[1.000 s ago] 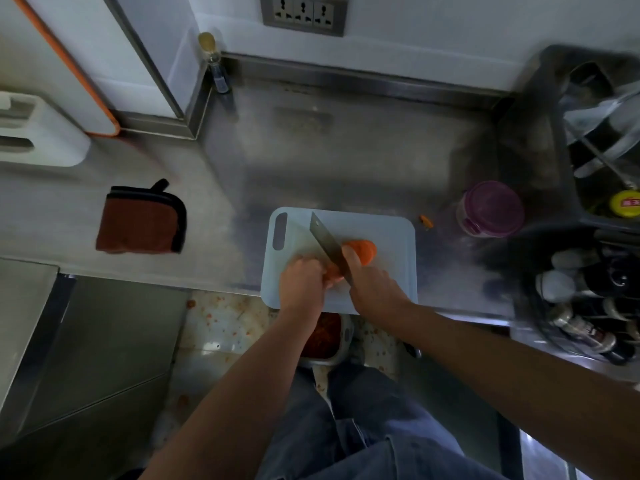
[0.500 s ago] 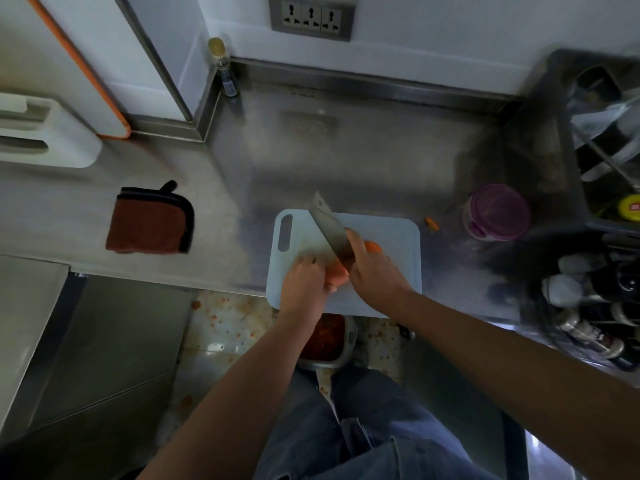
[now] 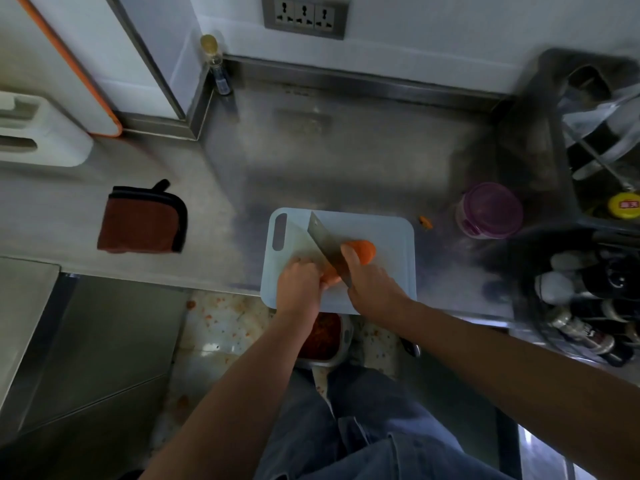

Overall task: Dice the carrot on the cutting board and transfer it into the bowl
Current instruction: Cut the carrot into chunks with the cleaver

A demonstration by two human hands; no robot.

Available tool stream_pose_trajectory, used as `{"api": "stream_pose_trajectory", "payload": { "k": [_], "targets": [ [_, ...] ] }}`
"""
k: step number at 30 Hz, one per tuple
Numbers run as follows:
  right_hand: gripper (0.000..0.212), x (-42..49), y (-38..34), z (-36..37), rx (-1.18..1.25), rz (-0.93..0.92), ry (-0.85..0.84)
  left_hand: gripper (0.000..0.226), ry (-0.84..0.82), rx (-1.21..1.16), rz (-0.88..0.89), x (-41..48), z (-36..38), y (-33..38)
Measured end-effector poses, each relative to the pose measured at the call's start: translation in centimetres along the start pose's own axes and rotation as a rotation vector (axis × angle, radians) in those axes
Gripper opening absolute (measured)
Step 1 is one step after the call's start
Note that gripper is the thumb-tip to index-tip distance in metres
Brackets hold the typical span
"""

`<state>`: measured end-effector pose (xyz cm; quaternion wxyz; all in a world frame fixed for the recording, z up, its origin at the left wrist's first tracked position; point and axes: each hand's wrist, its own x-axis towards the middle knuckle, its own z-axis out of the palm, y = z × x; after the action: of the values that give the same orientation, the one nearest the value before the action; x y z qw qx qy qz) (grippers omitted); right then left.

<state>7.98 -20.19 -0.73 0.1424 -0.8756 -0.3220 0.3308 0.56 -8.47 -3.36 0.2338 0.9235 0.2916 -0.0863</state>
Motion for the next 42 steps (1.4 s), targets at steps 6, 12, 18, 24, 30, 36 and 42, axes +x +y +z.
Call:
{"api": "stream_pose_trajectory", "payload": {
  "k": [6, 12, 18, 24, 30, 36, 42],
  "targets": [
    [0.059, 0.0, -0.4, 0.9, 0.009, -0.013, 0.034, 0.022, 0.02, -0.01, 0.018, 0.0, 0.2, -0.2],
    [0.065, 0.9, -0.7, 1.2, -0.01, -0.008, 0.037, 0.021, 0.011, -0.008, 0.018, 0.0, 0.0, -0.2],
    [0.059, 1.2, -1.4, -1.3, 0.043, -0.015, 0.143, 0.021, -0.049, -0.047, -0.028, 0.0, -0.1, -0.2],
    [0.056, -0.3, -0.3, -1.0, -0.011, -0.036, 0.031, 0.017, -0.008, -0.016, 0.033, -0.1, -0.1, -0.4],
    [0.059, -0.8, -0.3, -0.2, 0.011, -0.009, -0.008, 0.022, 0.01, -0.037, 0.023, -0.1, 0.0, -0.3],
    [0.065, 0.0, -0.7, 0.8, -0.029, 0.002, -0.001, 0.018, 0.014, -0.061, 0.014, -0.2, 0.3, -0.5],
    [0.062, 0.9, -1.3, 1.9, 0.002, -0.017, 0.047, 0.021, -0.011, -0.039, 0.032, -0.2, -0.1, -0.4]
  ]
}}
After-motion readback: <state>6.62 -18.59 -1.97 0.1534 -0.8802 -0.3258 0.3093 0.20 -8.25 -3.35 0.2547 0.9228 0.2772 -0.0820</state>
